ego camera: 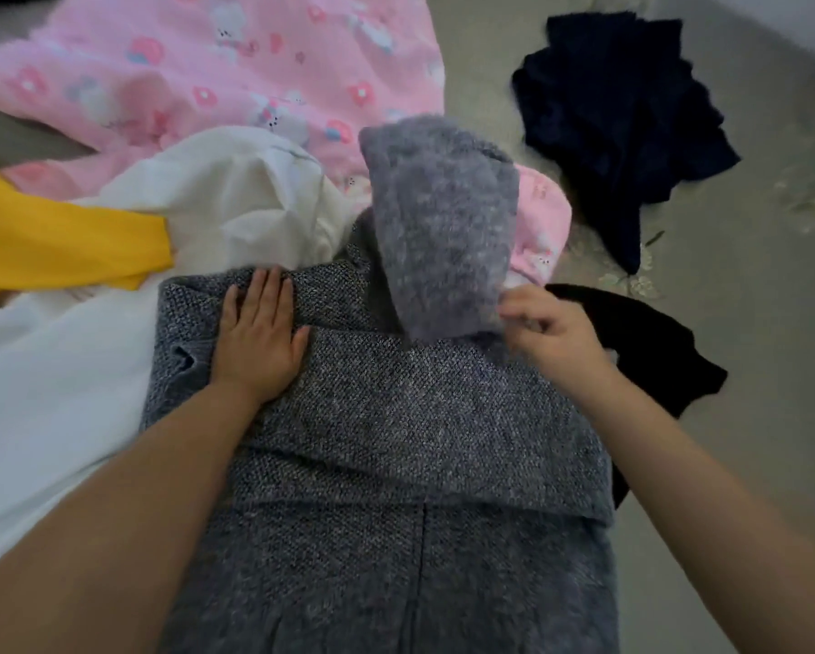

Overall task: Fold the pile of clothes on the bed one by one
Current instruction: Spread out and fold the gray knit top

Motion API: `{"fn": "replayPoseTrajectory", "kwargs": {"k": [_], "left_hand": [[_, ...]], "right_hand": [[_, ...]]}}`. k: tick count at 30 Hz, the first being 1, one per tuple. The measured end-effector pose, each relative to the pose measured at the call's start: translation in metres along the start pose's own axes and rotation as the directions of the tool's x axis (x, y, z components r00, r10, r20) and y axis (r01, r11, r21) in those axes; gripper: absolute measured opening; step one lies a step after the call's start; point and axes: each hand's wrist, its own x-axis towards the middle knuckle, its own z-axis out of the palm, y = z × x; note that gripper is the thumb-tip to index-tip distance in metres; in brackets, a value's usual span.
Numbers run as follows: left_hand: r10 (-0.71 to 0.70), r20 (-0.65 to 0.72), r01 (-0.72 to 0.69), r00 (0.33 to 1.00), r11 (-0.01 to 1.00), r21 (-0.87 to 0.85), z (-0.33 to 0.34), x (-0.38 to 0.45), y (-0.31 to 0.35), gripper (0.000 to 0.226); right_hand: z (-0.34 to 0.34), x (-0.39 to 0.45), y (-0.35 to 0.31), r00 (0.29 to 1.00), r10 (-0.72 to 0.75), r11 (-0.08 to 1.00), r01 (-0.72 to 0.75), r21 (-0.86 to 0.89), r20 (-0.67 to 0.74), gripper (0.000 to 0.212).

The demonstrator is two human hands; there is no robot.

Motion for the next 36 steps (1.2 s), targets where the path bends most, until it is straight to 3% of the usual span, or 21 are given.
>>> {"fn": "replayPoseTrajectory", "kwargs": {"k": [3,6,9,10,12,14,16,18,21,22,23,24,25,26,27,30,33,36], "left_hand": [[0.012,-0.017,-0.016,1.000,0.969,-0.245,-0.018,-0.009,-0.007,0.053],[0.009,-0.084,-0.048,0.996,0.879,-0.474,-0.039,-0.038,-0.009,0.047],[0.056,-0.134,-0.117,0.989,0.854,-0.507,-0.050,-0.068,0.000,0.047],[0.060,-0.140,-0.126,0.988,0.835,-0.535,-0.055,-0.073,0.006,0.048],[0.031,-0.112,-0.099,0.993,0.733,-0.673,-0.062,-0.077,0.025,0.050],[-0.017,0.047,0.048,0.999,0.569,-0.821,-0.067,-0.077,0.045,0.049],[-0.047,0.222,0.218,0.974,0.458,-0.862,-0.066,-0.082,0.059,0.053],[-0.074,0.260,0.260,0.963,0.518,-0.815,-0.060,-0.104,0.064,0.064],[-0.124,0.244,0.259,0.962,0.700,-0.665,-0.048,-0.142,0.059,0.083],[-0.096,0.181,0.187,0.979,0.785,-0.591,-0.046,-0.153,0.057,0.085],[0.011,0.067,0.023,0.998,0.869,-0.495,-0.044,-0.163,0.056,0.082],[0.200,-0.068,-0.210,0.978,0.901,-0.379,-0.040,-0.167,0.055,0.075],[0.401,-0.136,-0.423,0.906,0.874,-0.240,-0.036,-0.170,0.054,0.064],[0.553,-0.091,-0.561,0.828,0.821,-0.110,-0.031,-0.172,0.054,0.057],[0.599,0.067,-0.597,0.798,0.801,-0.048,-0.027,-0.175,0.055,0.053],[0.399,0.402,-0.438,0.824,0.899,0.004,-0.012,-0.171,0.052,0.047],[0.375,0.478,-0.441,0.794,0.897,0.029,-0.003,-0.167,0.050,0.045],[0.366,0.515,-0.441,0.775,0.897,0.025,-0.005,-0.167,0.048,0.049]], "right_hand": [[-0.007,-0.063,0.021,0.968,0.025,0.984,0.021,-0.179,0.249,0.024],[-0.007,-0.108,0.039,0.921,0.211,0.912,-0.064,-0.406,0.328,0.015],[-0.003,-0.135,0.050,0.824,0.524,0.717,-0.288,-0.635,0.218,0.061],[-0.002,-0.137,0.051,0.843,0.494,0.710,-0.248,-0.660,0.215,0.066],[0.000,-0.137,0.042,0.912,0.286,0.744,-0.018,-0.668,0.293,0.049],[0.001,-0.138,0.033,0.958,0.106,0.780,0.087,-0.619,0.267,0.042],[0.007,-0.147,0.024,0.962,-0.032,0.817,0.181,-0.548,0.270,0.046],[0.024,-0.162,0.020,0.899,-0.061,0.770,0.319,-0.553,0.434,0.050],[0.054,-0.188,0.034,0.773,0.133,0.663,0.396,-0.635,0.621,0.046],[0.062,-0.195,0.037,0.757,0.190,0.623,0.399,-0.673,0.625,0.046],[0.069,-0.200,0.039,0.750,0.228,0.596,0.397,-0.698,0.621,0.047],[0.072,-0.203,0.041,0.745,0.251,0.587,0.390,-0.709,0.618,0.048],[0.073,-0.202,0.042,0.746,0.251,0.595,0.384,-0.706,0.617,0.047],[0.070,-0.199,0.041,0.746,0.237,0.624,0.374,-0.686,0.623,0.045],[0.065,-0.192,0.040,0.751,0.207,0.663,0.363,-0.655,0.626,0.044],[0.042,-0.163,0.028,0.881,0.049,0.771,0.267,-0.579,0.471,0.043],[0.027,-0.116,0.019,0.972,-0.084,0.729,0.211,-0.651,0.221,0.033],[0.033,-0.061,0.013,0.987,0.013,0.682,0.110,-0.723,0.163,0.047]]}}
